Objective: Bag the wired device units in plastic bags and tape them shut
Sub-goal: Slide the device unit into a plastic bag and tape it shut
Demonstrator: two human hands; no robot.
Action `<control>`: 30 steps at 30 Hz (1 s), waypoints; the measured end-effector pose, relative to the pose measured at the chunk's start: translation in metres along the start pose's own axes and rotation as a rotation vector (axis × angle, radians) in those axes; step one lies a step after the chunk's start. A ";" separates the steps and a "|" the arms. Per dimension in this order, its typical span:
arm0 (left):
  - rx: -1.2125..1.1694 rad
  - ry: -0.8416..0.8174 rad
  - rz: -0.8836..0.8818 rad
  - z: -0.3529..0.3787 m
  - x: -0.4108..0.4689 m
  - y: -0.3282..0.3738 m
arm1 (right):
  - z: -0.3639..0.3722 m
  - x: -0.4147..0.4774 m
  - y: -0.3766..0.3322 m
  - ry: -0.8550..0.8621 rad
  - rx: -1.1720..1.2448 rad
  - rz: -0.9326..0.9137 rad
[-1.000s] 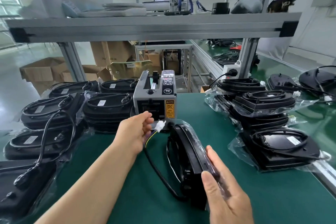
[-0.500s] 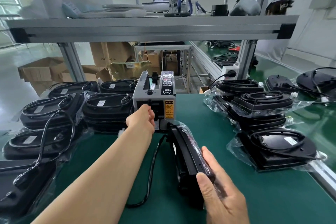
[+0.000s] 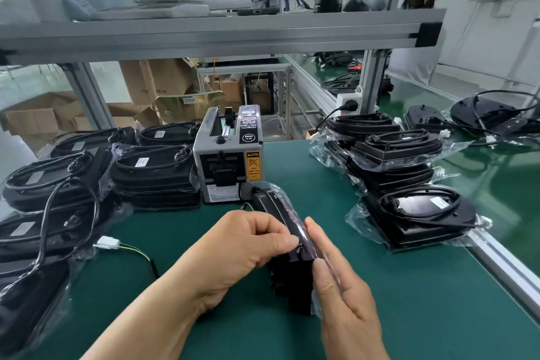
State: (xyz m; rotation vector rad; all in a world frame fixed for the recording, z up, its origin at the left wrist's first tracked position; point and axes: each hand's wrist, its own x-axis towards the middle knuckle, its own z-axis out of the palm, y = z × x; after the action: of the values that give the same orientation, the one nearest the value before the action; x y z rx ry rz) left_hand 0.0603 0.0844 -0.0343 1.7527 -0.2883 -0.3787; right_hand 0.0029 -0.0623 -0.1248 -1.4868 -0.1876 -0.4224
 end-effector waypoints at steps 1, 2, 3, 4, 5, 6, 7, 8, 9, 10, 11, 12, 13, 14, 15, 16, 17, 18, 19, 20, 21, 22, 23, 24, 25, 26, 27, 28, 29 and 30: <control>-0.004 -0.013 -0.004 0.001 0.000 0.001 | -0.001 0.000 0.000 -0.013 0.001 -0.001; -0.010 -0.023 -0.012 0.002 0.001 0.002 | -0.001 0.000 0.001 -0.025 0.009 0.003; -0.012 -0.026 -0.019 0.002 0.001 0.004 | -0.001 0.000 0.001 -0.035 0.017 0.009; -0.010 -0.024 -0.024 0.003 0.001 0.004 | -0.001 0.000 0.002 -0.041 0.020 0.011; -0.007 -0.021 -0.027 0.004 0.002 0.005 | -0.001 0.000 0.003 -0.042 0.019 0.008; -0.005 -0.018 -0.030 0.004 0.002 0.005 | -0.001 0.000 0.003 -0.041 0.014 0.004; -0.001 -0.015 -0.032 0.004 0.003 0.004 | -0.001 0.000 0.004 -0.039 0.012 0.000; 0.005 -0.013 -0.034 0.004 0.003 0.004 | -0.001 0.000 0.004 -0.039 0.013 -0.003; 0.015 -0.010 -0.037 0.003 0.003 0.003 | -0.001 0.000 0.004 -0.039 0.015 -0.003; 0.026 -0.006 -0.039 0.003 0.003 0.003 | -0.001 0.000 0.005 -0.041 0.015 -0.003; 0.039 0.000 -0.038 0.003 0.004 0.002 | -0.001 0.000 0.005 -0.043 0.016 -0.003; 0.052 0.009 -0.035 0.003 0.004 0.001 | -0.001 0.000 0.005 -0.045 0.017 -0.003; 0.067 0.020 -0.029 0.003 0.004 0.000 | -0.001 0.000 0.006 -0.046 0.017 -0.005; 0.083 0.029 -0.021 0.004 0.004 -0.001 | -0.001 0.000 0.006 -0.045 0.019 -0.007; 0.096 0.036 -0.009 0.004 0.004 -0.002 | -0.001 0.000 0.007 -0.044 0.021 -0.008; 0.106 0.042 0.002 0.005 0.004 -0.003 | -0.001 0.000 0.007 -0.044 0.021 -0.008; 0.114 0.051 0.013 0.006 0.004 -0.004 | -0.001 0.000 0.008 -0.045 0.020 -0.006; 0.122 0.064 0.021 0.007 0.004 -0.004 | -0.001 0.000 0.009 -0.046 0.021 -0.003; 0.132 0.078 0.029 0.008 0.004 -0.005 | 0.000 0.000 0.009 -0.046 0.024 0.001; 0.142 0.090 0.037 0.008 0.004 -0.006 | 0.000 0.000 0.009 -0.046 0.025 0.003; 0.153 0.100 0.047 0.009 0.004 -0.006 | 0.000 0.001 0.009 -0.044 0.023 0.003; 0.167 0.110 0.058 0.010 0.003 -0.006 | 0.000 0.001 0.009 -0.044 0.018 0.003; 0.182 0.122 0.071 0.010 0.003 -0.007 | 0.000 0.001 0.009 -0.044 0.017 0.004; 0.197 0.134 0.082 0.011 0.003 -0.007 | 0.000 0.001 0.009 -0.044 0.021 0.007; 0.213 0.145 0.090 0.012 0.002 -0.008 | 0.000 0.001 0.009 -0.043 0.029 0.011; 0.230 0.154 0.094 0.013 0.002 -0.008 | 0.001 0.001 0.009 -0.041 0.035 0.016; 0.243 0.158 0.097 0.013 0.002 -0.009 | 0.001 0.001 0.008 -0.039 0.038 0.019; 0.250 0.157 0.098 0.013 0.001 -0.009 | 0.001 0.000 0.007 -0.036 0.039 0.021; 0.254 0.154 0.097 0.013 0.001 -0.009 | 0.001 0.000 0.006 -0.035 0.041 0.023; 0.258 0.155 0.092 0.013 0.001 -0.009 | 0.001 -0.001 0.005 -0.034 0.042 0.025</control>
State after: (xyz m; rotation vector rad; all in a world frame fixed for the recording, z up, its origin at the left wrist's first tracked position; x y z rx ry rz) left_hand 0.0561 0.0743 -0.0457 2.0019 -0.3156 -0.1418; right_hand 0.0043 -0.0608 -0.1291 -1.4548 -0.2036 -0.3709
